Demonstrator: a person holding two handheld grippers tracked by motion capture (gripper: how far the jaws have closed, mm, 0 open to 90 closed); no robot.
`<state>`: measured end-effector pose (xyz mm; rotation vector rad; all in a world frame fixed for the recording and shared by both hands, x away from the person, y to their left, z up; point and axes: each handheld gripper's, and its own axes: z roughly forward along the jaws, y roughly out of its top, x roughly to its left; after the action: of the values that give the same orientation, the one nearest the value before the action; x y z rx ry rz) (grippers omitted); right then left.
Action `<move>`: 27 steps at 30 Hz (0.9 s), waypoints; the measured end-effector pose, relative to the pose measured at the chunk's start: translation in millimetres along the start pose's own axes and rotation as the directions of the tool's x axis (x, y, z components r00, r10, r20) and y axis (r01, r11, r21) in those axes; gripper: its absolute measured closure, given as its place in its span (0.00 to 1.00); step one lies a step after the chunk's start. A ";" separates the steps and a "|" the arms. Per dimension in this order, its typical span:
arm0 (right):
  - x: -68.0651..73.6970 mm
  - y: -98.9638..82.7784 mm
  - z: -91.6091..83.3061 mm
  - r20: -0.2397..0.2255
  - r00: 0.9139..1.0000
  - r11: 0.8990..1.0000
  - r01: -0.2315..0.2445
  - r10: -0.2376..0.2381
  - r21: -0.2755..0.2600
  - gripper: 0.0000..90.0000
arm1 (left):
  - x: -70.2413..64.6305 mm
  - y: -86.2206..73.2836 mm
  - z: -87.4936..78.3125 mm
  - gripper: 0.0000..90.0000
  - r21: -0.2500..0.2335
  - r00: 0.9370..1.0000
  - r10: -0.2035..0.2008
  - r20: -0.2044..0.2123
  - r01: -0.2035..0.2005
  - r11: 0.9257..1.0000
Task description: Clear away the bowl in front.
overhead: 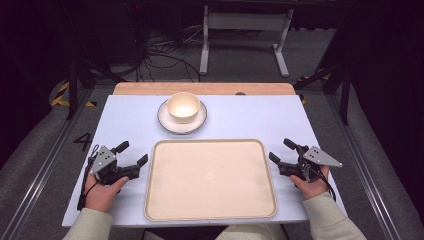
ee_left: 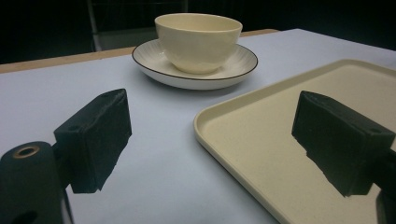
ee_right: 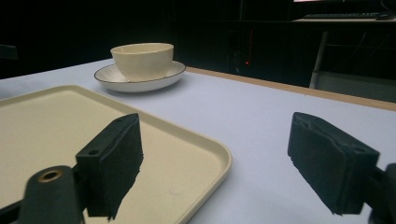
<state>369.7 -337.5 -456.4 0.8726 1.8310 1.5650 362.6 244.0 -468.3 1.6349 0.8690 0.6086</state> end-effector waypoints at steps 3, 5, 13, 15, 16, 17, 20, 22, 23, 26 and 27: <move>-0.1 0.0 -0.1 0.000 1.000 1.000 0.000 0.000 0.000 0.21 | 0.6 1.6 1.7 0.15 0.022 1.000 -0.009 0.007 0.009 1.000; 0.2 0.0 0.0 -0.001 1.000 1.000 0.003 -0.003 0.001 0.21 | 1.6 3.9 2.2 0.15 0.016 1.000 -0.009 0.000 0.009 1.000; -0.5 0.0 0.1 -0.003 1.000 1.000 -0.003 0.003 0.002 0.21 | -6.2 18.2 3.5 0.14 0.019 0.997 -0.049 0.054 0.048 0.999; -0.6 -0.1 0.0 -0.004 1.000 1.000 -0.002 0.002 0.000 0.21 | -9.5 21.5 3.2 0.14 0.024 0.997 -0.038 0.066 0.036 0.999; -0.5 -0.1 0.0 -0.004 1.000 1.000 -0.001 0.001 -0.001 0.21 | -11.5 23.7 2.8 0.14 0.021 0.997 -0.034 0.068 0.033 0.999; -0.5 -0.1 0.0 -0.006 1.000 1.000 -0.001 0.001 0.000 0.21 | -12.2 25.3 2.2 0.14 0.022 0.997 -0.029 0.068 0.028 0.999; -0.6 -0.1 0.0 -0.006 1.000 1.000 -0.002 0.002 0.000 0.21 | -15.1 30.5 0.1 0.14 0.018 0.998 -0.028 0.064 0.027 0.999; -0.7 -0.1 0.0 -0.007 1.000 1.000 -0.003 0.003 -0.001 0.21 | -17.6 34.0 -1.1 0.14 0.012 0.998 -0.032 0.059 0.032 0.999; -0.7 -0.1 0.0 -0.007 1.000 1.000 -0.004 0.004 0.000 0.21 | -18.4 36.1 -2.4 0.15 0.020 0.998 -0.030 0.059 0.029 0.999; -0.6 -0.1 0.2 -0.007 1.000 1.000 -0.005 0.005 0.002 0.22 | -21.7 39.9 -3.1 0.15 0.016 0.997 -0.029 0.066 0.028 0.999; -0.6 -0.1 0.2 -0.008 1.000 1.000 -0.003 0.003 0.002 0.22 | -22.3 41.1 -3.2 0.15 0.012 0.997 -0.027 0.073 0.026 1.000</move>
<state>370.2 -337.8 -456.5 0.8715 1.8376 1.5709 356.0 224.0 -426.5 1.6426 0.8404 0.5233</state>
